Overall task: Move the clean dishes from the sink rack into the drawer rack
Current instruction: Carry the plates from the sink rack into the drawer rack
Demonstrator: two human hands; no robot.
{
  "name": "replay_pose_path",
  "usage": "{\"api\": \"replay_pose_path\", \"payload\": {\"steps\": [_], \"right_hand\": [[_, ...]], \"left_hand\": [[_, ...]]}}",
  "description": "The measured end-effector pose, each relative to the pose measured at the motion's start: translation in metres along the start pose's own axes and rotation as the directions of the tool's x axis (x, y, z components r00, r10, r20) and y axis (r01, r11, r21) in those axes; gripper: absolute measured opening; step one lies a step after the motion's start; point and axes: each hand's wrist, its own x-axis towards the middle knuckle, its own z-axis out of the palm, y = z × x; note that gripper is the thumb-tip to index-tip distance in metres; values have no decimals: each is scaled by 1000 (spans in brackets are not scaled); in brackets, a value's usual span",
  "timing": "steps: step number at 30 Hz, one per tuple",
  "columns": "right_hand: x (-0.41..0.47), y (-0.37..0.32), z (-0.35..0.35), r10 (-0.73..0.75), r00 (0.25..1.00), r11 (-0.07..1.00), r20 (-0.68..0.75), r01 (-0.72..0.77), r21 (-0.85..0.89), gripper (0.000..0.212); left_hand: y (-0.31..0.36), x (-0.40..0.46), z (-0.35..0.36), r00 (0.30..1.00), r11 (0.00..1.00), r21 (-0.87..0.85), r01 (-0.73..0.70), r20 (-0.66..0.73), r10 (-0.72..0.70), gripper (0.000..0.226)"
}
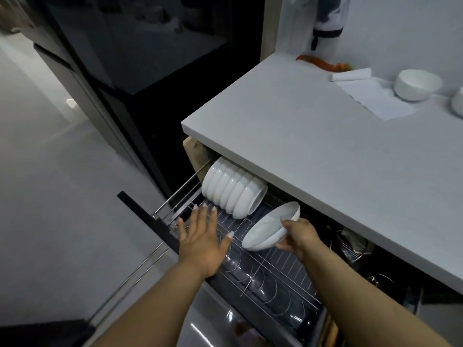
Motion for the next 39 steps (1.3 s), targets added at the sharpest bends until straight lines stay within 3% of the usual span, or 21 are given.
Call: {"api": "replay_pose_path", "payload": {"steps": [8, 13, 15, 27, 31, 39], "right_hand": [[49, -16, 37, -13, 998, 1000, -64, 12, -23, 45], [68, -27, 53, -37, 992, 998, -123, 31, -50, 8], [78, -29, 57, -42, 991, 995, -129, 29, -97, 8], [84, -37, 91, -173, 969, 883, -176, 73, -463, 22], [75, -25, 98, -211, 957, 806, -201, 54, -589, 50], [85, -41, 100, -251, 955, 745, -159, 86, -662, 46]], "left_hand": [[-17, 33, 24, 996, 984, 150, -93, 29, 90, 88], [-19, 35, 26, 996, 993, 76, -93, 14, 93, 90], [-20, 35, 27, 995, 994, 58, -96, 15, 96, 84], [-25, 39, 34, 996, 996, -15, -88, -3, 88, 82], [-23, 38, 34, 997, 996, -43, -82, -13, 82, 82], [-26, 38, 35, 996, 995, -55, -85, -31, 84, 81]]}}
